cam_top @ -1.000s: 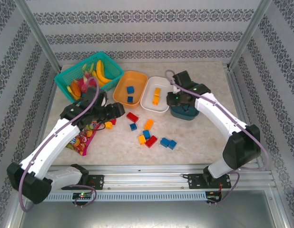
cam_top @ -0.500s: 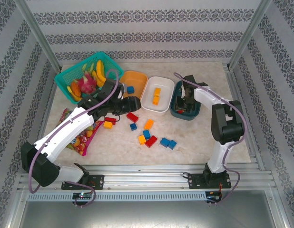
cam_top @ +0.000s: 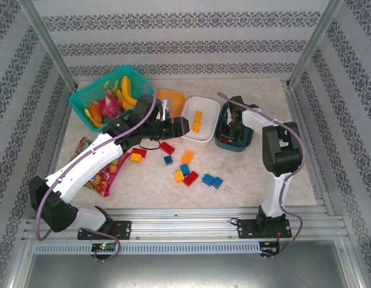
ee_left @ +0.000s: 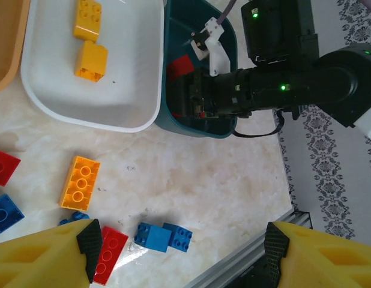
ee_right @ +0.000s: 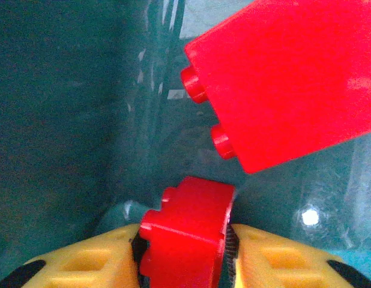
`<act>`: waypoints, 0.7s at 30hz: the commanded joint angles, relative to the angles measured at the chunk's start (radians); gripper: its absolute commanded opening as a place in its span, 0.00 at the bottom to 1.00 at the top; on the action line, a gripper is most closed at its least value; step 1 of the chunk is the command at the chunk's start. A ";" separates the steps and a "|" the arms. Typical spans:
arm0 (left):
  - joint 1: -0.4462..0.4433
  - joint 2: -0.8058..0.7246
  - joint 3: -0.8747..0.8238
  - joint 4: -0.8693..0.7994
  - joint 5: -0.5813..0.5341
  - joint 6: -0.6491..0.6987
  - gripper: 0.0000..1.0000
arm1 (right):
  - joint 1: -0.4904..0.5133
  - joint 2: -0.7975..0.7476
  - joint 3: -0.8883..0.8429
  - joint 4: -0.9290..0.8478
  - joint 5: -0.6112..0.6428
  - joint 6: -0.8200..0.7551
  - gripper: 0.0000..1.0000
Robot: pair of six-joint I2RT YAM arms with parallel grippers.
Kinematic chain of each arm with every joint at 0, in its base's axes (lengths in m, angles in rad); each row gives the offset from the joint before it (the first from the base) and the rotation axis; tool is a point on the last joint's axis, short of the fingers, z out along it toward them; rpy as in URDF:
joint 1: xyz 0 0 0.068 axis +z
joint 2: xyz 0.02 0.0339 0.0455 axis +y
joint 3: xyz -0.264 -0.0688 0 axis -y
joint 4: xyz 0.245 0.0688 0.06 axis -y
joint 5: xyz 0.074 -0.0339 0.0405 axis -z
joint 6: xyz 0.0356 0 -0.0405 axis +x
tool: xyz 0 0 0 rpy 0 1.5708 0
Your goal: Sort the legos into containers by color
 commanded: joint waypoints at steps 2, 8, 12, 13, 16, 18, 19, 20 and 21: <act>-0.015 -0.013 0.035 0.006 -0.028 0.027 0.74 | 0.003 -0.059 0.040 -0.020 0.016 -0.006 0.54; -0.015 -0.023 0.096 -0.133 -0.122 0.069 0.74 | 0.027 -0.226 0.070 -0.070 0.063 -0.015 0.57; -0.009 -0.043 0.136 -0.217 -0.201 0.087 0.74 | 0.066 -0.376 0.071 -0.077 0.096 -0.014 0.57; -0.007 -0.051 0.142 -0.232 -0.214 0.090 0.74 | 0.081 -0.407 0.066 -0.074 0.103 -0.013 0.58; 0.002 -0.066 0.162 -0.282 -0.254 0.098 0.74 | 0.137 -0.521 0.037 -0.042 0.130 -0.014 0.59; 0.010 -0.074 0.175 -0.322 -0.283 0.097 0.74 | 0.189 -0.605 0.001 -0.001 0.146 -0.015 0.60; 0.015 -0.079 0.178 -0.339 -0.297 0.094 0.74 | 0.212 -0.639 -0.018 0.020 0.147 -0.013 0.60; 0.019 -0.086 0.178 -0.358 -0.315 0.085 0.74 | 0.238 -0.679 -0.039 0.040 0.155 -0.009 0.60; 0.024 -0.095 0.175 -0.380 -0.333 0.075 0.74 | 0.266 -0.713 -0.058 0.054 0.164 -0.005 0.60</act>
